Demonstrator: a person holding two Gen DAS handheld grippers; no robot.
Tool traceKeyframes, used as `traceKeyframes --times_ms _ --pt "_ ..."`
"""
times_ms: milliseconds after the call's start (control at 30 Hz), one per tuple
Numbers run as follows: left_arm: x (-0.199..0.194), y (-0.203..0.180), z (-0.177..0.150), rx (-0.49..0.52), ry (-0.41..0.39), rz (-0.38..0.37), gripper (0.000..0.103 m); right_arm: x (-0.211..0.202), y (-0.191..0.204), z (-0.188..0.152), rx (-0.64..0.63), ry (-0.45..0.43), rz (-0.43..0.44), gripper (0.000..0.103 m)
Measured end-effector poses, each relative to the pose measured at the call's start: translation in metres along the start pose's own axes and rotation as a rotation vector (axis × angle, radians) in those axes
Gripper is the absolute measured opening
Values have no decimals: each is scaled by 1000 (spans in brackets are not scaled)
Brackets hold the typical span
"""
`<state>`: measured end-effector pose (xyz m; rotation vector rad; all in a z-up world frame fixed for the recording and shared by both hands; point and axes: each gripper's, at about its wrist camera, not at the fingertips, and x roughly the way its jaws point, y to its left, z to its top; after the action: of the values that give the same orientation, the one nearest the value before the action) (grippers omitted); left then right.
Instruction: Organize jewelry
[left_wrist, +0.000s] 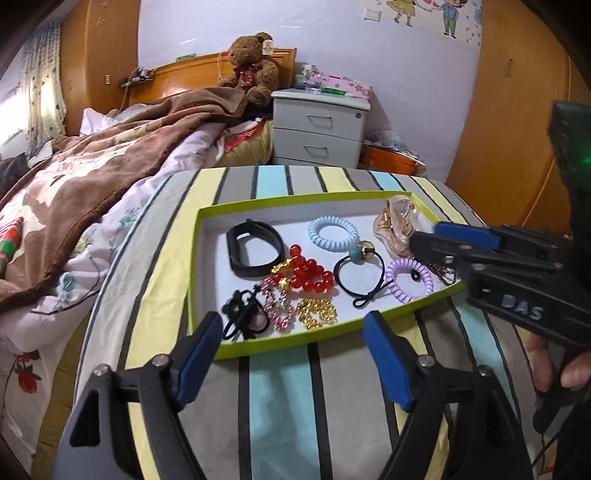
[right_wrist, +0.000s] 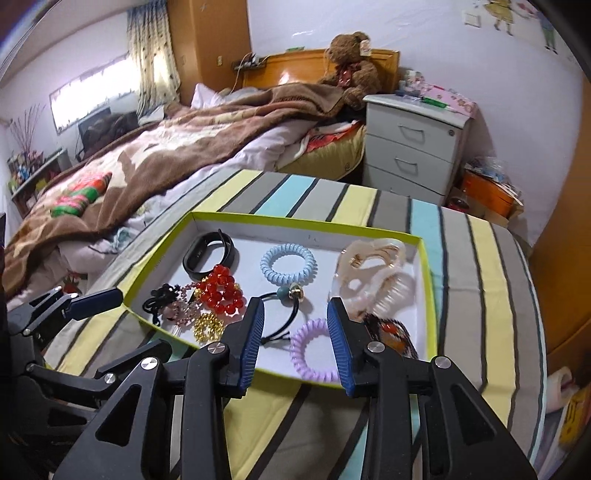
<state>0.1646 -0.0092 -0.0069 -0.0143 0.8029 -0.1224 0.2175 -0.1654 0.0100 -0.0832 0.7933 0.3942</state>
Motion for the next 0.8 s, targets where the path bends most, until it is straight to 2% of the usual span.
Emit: traceKeyframes --times_ms 167,333,433,567,700,800 --pt "-8 -3 -7 0 -12 36 86 -19 -4 -19 53 -18 -32 43" --pt "-13 -6 -13 -14 -8 64 88 -31 -1 -40 86 -22 -86 43" --pt "-13 -10 -15 -6 3 107 88 -35 1 -52 89 -20 -113 43" --pt "-13 -13 -18 1 3 112 88 -38 3 -60 95 -16 -138 43" --pt "-9 -18 -19 14 21 147 88 -41 1 -64 113 -17 -138 43" --pt "-9 -18 -21 2 25 124 88 -44 0 -66 121 -24 -151 43"
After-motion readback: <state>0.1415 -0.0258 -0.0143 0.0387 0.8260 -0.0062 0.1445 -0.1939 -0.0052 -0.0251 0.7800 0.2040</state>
